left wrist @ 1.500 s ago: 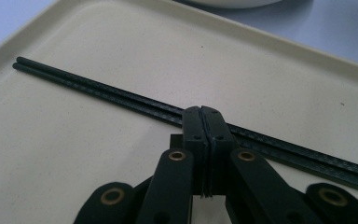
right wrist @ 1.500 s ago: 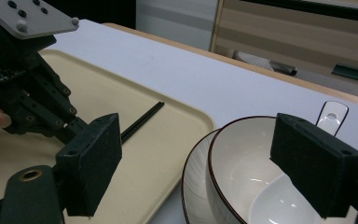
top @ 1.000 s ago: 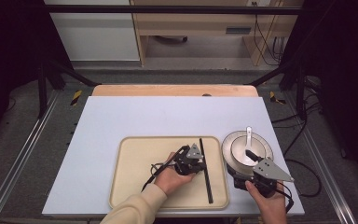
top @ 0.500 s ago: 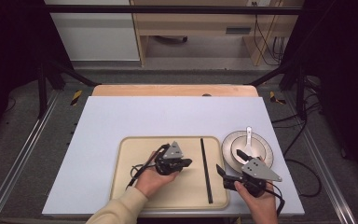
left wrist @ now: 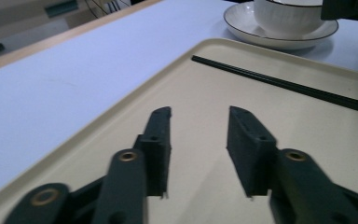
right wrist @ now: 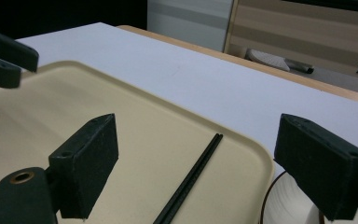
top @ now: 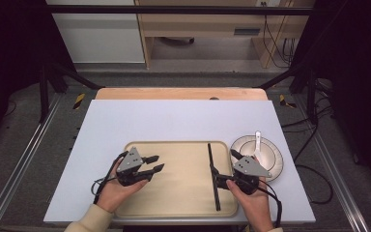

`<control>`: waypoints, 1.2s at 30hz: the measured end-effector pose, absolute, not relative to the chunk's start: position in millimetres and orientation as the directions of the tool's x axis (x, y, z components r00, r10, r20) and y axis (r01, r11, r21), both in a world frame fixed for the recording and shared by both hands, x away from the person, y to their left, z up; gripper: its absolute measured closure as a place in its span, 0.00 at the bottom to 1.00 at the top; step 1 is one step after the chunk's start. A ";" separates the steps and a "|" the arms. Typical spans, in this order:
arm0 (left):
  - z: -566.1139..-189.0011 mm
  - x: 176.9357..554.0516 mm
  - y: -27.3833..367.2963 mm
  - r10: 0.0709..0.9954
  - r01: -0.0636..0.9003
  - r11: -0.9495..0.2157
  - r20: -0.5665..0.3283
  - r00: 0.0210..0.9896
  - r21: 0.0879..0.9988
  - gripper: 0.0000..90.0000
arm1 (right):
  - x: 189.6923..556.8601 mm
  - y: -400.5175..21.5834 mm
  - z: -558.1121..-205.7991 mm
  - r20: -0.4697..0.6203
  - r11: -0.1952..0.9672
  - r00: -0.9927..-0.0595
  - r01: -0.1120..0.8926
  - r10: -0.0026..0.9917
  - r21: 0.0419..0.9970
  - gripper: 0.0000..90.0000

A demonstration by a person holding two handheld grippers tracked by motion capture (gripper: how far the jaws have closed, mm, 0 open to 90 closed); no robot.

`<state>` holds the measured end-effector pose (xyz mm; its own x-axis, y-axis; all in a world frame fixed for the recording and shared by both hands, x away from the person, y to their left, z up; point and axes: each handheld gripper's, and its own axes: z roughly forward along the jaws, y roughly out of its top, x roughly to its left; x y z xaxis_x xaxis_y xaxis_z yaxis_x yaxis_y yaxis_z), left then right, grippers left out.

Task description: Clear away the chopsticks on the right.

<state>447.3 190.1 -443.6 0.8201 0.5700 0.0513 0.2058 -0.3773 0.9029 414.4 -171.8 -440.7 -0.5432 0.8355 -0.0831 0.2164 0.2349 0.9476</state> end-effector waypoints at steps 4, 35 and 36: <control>-438.7 443.2 209.1 0.599 0.192 -0.356 0.066 0.798 0.914 0.44 | 413.6 -172.1 -442.7 -0.079 0.235 -0.545 0.222 0.835 0.947 0.15; -433.1 422.3 281.8 0.669 0.104 -0.223 0.075 0.739 0.969 0.05 | 410.8 -192.6 -443.8 -0.080 0.212 -0.508 0.208 0.857 0.955 0.14; -433.5 421.8 283.6 0.672 0.101 -0.219 0.075 0.737 0.970 0.05 | 410.6 -193.2 -443.7 -0.079 0.211 -0.506 0.209 0.859 0.955 0.14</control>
